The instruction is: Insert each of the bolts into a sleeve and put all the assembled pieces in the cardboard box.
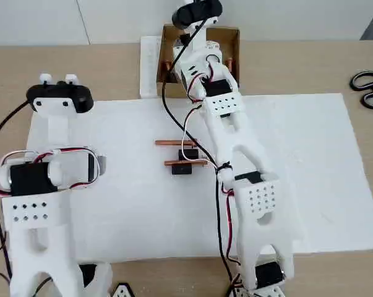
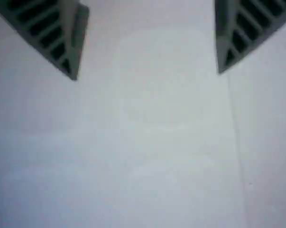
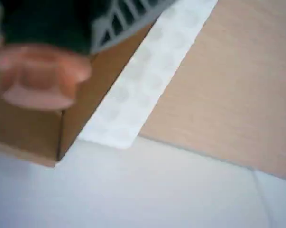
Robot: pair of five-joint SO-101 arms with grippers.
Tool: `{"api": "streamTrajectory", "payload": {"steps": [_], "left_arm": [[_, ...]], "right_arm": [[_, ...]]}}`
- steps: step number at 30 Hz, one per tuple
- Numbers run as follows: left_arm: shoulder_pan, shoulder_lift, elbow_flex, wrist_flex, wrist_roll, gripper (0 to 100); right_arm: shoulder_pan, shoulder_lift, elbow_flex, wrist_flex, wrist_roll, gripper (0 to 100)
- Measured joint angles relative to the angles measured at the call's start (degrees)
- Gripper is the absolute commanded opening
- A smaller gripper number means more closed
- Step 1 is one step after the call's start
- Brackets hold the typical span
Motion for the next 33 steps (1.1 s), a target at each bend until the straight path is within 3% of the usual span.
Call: {"api": "streamTrajectory", "payload": {"steps": [12,27,33], "left_arm": [[0.0,0.0,0.8,0.0,0.1,18],[0.0,0.0,0.8,0.0,0.1,18],[0.0,0.0,0.8,0.0,0.1,18]], "right_arm": [[0.0,13.5,-11.4,0.0,0.2,0.3],[-0.1,15.6,-12.0,0.0,0.2,0.6],[-0.1,15.6,-12.0,0.4,0.3,10.2]]}}
